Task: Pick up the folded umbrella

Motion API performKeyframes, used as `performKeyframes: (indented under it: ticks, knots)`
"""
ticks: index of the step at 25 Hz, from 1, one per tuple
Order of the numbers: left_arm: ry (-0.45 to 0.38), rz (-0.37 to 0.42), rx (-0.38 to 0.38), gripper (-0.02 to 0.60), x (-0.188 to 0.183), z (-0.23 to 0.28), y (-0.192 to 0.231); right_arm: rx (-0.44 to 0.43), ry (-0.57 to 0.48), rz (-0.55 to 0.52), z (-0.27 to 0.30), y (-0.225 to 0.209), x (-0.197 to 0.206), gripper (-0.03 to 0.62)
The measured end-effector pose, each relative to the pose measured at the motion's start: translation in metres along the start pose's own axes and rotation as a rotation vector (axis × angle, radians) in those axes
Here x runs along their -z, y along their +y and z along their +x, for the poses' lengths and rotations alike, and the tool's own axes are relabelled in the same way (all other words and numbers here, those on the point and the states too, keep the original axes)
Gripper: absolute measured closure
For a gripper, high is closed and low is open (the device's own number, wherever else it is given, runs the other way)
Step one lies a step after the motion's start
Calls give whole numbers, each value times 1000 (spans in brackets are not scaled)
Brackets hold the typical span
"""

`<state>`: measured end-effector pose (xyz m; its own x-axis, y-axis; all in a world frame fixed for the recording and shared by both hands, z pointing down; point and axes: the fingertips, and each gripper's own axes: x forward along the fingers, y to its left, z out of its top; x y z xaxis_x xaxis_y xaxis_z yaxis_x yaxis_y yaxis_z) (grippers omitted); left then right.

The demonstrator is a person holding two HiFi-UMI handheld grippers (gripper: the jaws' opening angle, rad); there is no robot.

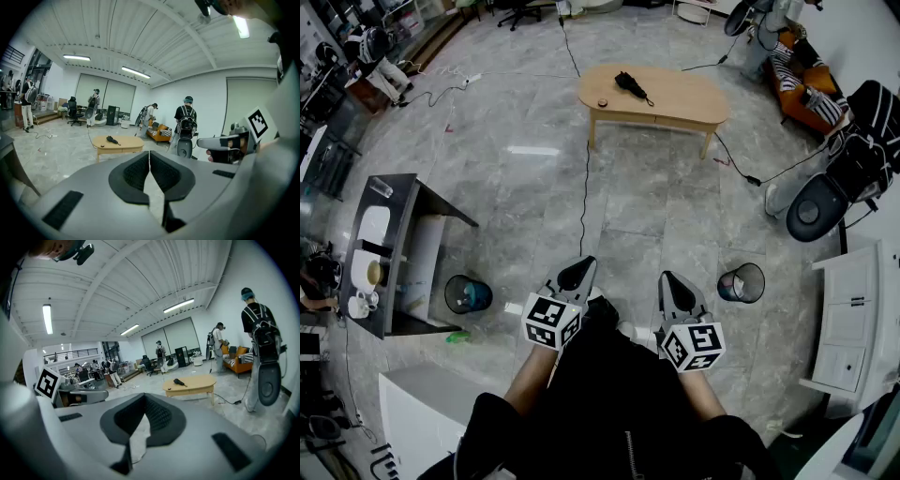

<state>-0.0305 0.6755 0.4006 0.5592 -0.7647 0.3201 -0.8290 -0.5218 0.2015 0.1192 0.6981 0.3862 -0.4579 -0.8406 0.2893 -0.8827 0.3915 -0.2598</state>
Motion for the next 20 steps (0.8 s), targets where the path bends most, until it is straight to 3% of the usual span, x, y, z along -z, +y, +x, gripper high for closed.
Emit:
performKeyframes:
  ticks: [20]
  knots:
    - [0,-11,-19,563,3,-5,13,-18,28,30,16,9,7,580]
